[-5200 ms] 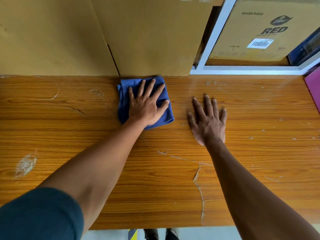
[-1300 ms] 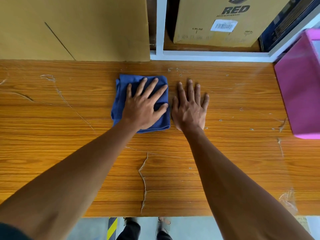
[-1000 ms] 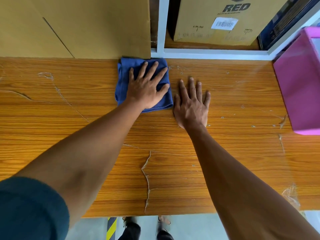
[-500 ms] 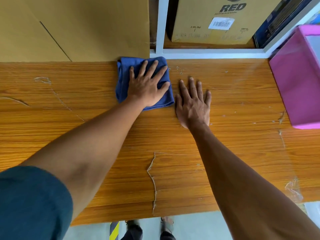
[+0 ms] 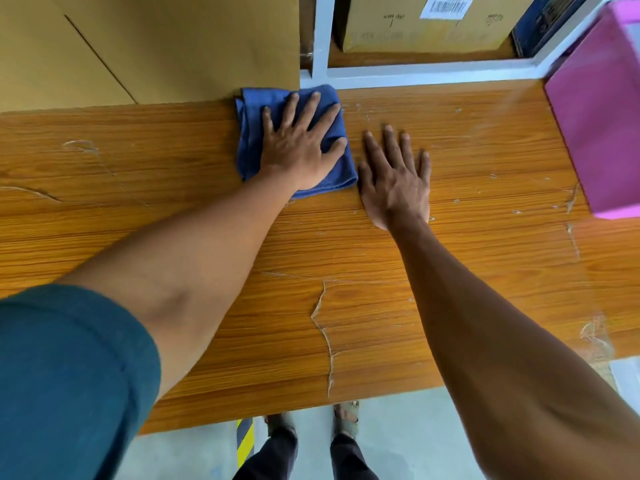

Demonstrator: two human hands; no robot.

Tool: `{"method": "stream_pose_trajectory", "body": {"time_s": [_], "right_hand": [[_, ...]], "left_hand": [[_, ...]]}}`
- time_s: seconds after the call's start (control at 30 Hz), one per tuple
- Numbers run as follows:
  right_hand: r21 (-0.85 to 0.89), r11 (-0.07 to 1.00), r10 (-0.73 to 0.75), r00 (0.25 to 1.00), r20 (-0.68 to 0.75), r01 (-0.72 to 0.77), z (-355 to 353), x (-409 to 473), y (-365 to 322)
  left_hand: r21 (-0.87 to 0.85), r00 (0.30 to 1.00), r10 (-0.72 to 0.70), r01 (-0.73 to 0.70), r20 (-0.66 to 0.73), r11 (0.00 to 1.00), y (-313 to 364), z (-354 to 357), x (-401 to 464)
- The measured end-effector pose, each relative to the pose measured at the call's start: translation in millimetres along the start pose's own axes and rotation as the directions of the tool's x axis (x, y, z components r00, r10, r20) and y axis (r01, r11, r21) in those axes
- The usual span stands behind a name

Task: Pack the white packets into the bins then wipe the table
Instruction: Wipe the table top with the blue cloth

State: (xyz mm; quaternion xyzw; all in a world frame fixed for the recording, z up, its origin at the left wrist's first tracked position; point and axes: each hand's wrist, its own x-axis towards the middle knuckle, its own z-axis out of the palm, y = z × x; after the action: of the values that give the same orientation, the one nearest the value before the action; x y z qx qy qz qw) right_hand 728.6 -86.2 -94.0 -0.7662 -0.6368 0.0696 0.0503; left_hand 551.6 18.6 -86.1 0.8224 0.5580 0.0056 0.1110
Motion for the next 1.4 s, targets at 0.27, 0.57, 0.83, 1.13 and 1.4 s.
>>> {"method": "stream_pose_trajectory", "body": {"time_s": [0.27,0.57,0.83,1.13,1.4], "right_hand": [[0.031,0.999,-0.047,0.997,0.062,0.045,-5,-13,4],[-0.001,0.992,-0.128,0.989,0.068,0.128,-15,-81,35],[-0.012,0.993,-0.118,0.992,0.035,0.119,0,-72,38],[-0.002,0.993,-0.122,0.992,0.04,0.122,-5,-78,40],[-0.016,0.992,-0.126,0.992,0.01,0.126,-1,-75,38]], "left_hand": [[0.035,0.998,0.033,-0.032,-0.045,0.999,22,29,-126],[0.059,0.997,0.023,-0.019,-0.075,0.998,42,34,-183],[0.048,0.999,-0.023,0.026,-0.044,0.999,23,22,-82],[0.078,0.994,0.012,-0.004,-0.105,0.997,50,42,-166],[0.05,0.998,-0.038,0.041,-0.05,0.998,30,19,-81]]}}
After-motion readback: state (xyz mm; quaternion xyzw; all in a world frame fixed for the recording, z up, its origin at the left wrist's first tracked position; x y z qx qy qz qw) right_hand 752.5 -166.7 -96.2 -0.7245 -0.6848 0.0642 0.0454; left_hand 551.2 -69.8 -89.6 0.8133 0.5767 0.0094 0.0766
